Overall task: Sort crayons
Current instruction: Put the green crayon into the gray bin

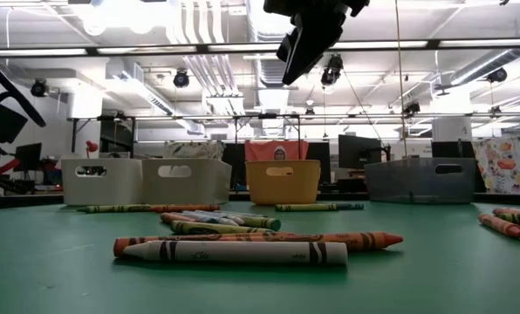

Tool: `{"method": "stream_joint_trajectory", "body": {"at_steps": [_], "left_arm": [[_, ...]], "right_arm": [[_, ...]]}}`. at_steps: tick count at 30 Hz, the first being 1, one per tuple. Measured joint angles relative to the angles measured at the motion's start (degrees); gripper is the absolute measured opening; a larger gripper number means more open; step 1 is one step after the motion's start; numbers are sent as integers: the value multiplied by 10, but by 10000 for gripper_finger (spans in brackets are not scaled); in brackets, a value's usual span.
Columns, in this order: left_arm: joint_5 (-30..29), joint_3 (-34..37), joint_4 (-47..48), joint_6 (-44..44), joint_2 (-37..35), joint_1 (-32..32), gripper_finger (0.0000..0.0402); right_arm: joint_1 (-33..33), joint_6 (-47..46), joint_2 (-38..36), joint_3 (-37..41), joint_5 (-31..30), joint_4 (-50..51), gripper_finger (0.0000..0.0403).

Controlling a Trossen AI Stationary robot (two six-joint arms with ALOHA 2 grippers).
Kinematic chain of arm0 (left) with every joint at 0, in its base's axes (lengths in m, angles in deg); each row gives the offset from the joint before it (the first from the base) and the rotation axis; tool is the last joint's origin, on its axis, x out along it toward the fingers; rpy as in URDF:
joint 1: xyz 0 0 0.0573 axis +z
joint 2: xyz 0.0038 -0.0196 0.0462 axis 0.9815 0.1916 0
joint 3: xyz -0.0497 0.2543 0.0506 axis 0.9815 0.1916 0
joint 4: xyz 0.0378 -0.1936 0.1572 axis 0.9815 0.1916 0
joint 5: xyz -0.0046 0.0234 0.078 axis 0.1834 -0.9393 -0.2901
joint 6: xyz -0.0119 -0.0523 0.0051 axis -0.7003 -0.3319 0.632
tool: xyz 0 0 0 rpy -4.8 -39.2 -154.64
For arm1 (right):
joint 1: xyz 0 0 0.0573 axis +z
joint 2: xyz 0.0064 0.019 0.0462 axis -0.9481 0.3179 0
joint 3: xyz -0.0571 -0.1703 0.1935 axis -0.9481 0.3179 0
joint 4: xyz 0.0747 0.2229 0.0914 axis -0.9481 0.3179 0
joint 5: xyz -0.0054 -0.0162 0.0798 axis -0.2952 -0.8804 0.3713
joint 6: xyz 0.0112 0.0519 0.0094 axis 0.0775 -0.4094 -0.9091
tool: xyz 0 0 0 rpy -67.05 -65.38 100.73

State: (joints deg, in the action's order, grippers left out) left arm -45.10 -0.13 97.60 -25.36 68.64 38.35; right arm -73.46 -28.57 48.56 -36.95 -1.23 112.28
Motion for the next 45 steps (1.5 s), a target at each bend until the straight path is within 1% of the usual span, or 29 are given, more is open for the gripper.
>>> {"method": "stream_joint_trajectory", "body": {"at_steps": [4, 7, 16, 18, 24, 28, 31, 34, 37, 40, 45], "left_arm": [[-1, 1, -6, 0, 0, 0, 123], [-2, 0, -9, 0, 3, 0, 110], [-5, -2, -17, -1, 11, 0, 20], [-5, -5, -15, -1, 10, 0, 7], [-22, -24, -12, 6, 13, 0, 3], [-44, -45, -6, 36, 11, 5, 1], [-49, -59, -6, 61, 3, 18, 1], [-75, -71, -2, 95, -9, 32, 1], [-121, -84, 3, 130, -25, 56, 0], [-160, -96, 27, 166, -43, 86, 0], [-230, -118, 33, 280, -81, 151, 0]], "right_arm": [[0, 0, 0, 0, 0, -1, 93], [0, 1, 0, 0, 0, -3, 93], [0, 16, 0, 0, 0, -14, 93], [0, 16, 0, 0, 0, -13, 93], [0, 16, 0, 0, 0, -13, 93], [0, 16, 0, 0, 0, -8, 93], [0, 16, 0, 0, 0, -5, 93], [0, 19, 0, 0, 0, 6, 93], [0, 21, 0, 0, 0, 22, 93], [0, 19, 0, 0, 0, 56, 93], [0, 5, 0, 5, 0, 102, 93]]}}
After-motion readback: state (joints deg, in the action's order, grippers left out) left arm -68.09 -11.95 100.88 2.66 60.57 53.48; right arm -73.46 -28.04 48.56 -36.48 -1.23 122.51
